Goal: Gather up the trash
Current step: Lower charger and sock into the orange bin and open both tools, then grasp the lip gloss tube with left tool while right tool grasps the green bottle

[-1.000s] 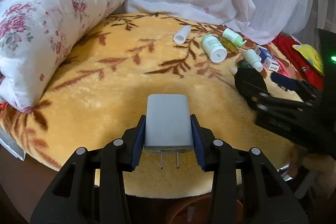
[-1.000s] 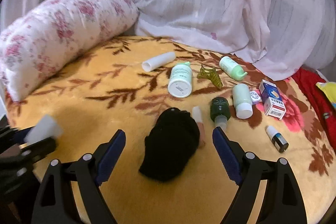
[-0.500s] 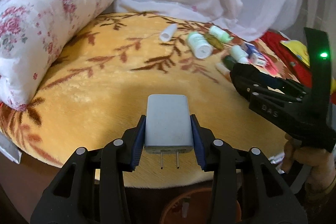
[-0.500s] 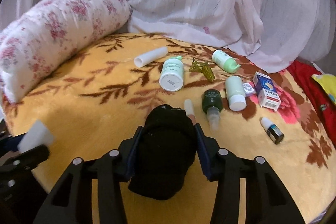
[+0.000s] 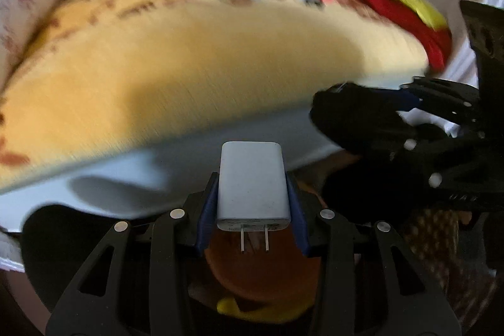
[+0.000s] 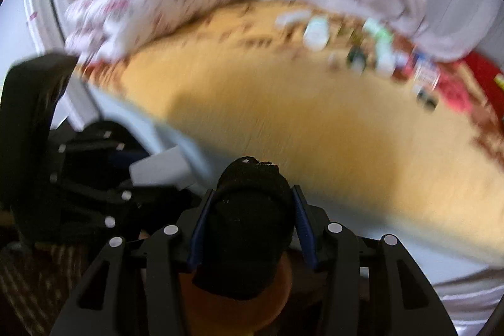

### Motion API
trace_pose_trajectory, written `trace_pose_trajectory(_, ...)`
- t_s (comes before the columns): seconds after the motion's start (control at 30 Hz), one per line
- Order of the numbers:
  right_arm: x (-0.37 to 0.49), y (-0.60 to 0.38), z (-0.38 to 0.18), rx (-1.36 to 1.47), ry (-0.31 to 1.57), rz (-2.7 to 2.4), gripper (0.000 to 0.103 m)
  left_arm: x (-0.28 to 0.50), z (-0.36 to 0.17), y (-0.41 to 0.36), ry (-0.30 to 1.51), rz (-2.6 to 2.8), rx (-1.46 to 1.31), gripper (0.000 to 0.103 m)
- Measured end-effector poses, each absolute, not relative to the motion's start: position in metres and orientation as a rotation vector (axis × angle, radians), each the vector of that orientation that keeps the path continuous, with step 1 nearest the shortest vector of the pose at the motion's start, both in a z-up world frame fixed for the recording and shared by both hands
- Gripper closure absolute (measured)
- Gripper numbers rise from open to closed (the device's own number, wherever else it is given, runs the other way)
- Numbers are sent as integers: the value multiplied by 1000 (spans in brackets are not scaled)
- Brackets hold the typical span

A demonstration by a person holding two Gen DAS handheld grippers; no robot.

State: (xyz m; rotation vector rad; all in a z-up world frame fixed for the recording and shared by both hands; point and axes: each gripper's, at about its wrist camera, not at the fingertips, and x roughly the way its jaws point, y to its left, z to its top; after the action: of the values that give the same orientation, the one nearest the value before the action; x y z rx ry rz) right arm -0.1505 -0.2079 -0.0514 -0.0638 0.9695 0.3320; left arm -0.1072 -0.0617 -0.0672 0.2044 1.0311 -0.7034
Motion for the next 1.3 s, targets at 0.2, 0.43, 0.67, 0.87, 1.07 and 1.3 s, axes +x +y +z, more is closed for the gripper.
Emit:
trace_pose_trajectory(0.2,-170,-200,-89,-69,1097,406,55,-127,-94,-64,1137,-785,337,63)
trace_pose_trajectory(0.43,-173,-203,-89,-90,1106,384,25,-134,-90,-60,1131,-785,389,38)
trace_pose_trajectory(0.67,-164,-219,-63,-84,985,299,24,-119,-62,-63,1015,-758,327,35)
trace_pose_trajectory(0.87,-143,-255,-27,-6,830,173,23,-76,-14,-89,858,-734,162,35)
trace_pose_trajectory(1.07,-132,-291,-4,48,711,54,22,1,-1,-140,842,-632,69,35)
trace_pose_trajectory(1.3,-130,-314,-6,70,685,10,20,76,-29,-175,898,-468,72,40)
